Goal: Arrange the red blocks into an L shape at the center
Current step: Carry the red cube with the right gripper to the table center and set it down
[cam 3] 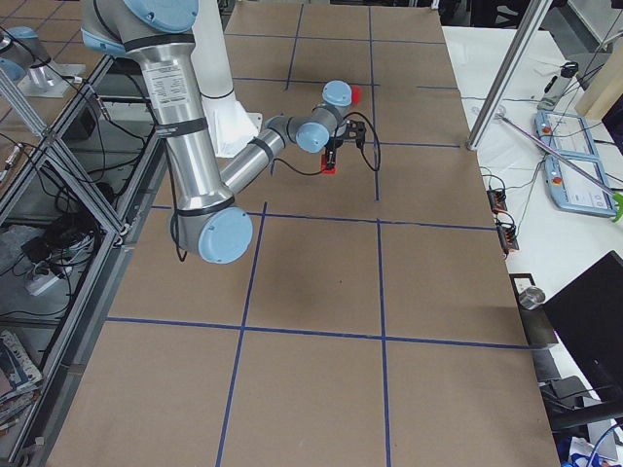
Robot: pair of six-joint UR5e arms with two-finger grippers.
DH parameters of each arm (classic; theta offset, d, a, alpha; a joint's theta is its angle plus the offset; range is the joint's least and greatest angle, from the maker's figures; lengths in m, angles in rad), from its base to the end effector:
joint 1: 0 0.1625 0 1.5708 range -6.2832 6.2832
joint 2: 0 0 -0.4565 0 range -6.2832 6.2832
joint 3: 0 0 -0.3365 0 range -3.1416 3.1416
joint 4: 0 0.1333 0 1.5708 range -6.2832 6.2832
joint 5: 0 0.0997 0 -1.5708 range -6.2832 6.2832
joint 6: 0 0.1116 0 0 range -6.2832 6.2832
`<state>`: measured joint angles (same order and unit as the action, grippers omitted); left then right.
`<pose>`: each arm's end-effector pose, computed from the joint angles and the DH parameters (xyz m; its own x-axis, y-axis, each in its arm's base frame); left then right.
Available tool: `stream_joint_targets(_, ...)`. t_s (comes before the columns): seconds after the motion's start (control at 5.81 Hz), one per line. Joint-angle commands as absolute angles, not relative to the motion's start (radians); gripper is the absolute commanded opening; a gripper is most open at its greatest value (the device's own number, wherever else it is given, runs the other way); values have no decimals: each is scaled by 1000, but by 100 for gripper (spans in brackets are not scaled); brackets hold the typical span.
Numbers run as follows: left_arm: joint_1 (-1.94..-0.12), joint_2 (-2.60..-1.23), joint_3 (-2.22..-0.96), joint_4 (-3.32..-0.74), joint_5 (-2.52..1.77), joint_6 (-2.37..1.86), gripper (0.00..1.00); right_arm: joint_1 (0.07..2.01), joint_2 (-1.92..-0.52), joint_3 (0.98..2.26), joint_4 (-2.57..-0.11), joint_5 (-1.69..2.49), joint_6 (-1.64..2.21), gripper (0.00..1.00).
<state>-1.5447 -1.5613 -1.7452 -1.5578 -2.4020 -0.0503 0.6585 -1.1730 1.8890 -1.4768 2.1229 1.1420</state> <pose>-0.0394 -0.4387 0.6230 0.6713 0.0795 -0.7369 0.0080 0.9934 0.1144 -0.4037 -0.4069 0.3558 0.5877 0.0071 0.8091 0.0261 0.9993 -0.0277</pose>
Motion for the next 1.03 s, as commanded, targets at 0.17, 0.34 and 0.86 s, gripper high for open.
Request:
stream_joint_targets(0.17,-1545,-1560,-1750,-1554,-2402,-57,100,510,-801,1573,-1532,1973,1365,0)
stream_joint_targets(0.34,-1545,-1560,-1756,-1554,-2401,-57,100,490,-737,1495,-1532,1947,1394,0)
stream_joint_targets(0.86,-1545,-1559,-1764,-1552,-2404,-69,100,465,-723,1444,-1505,1925,1411,0)
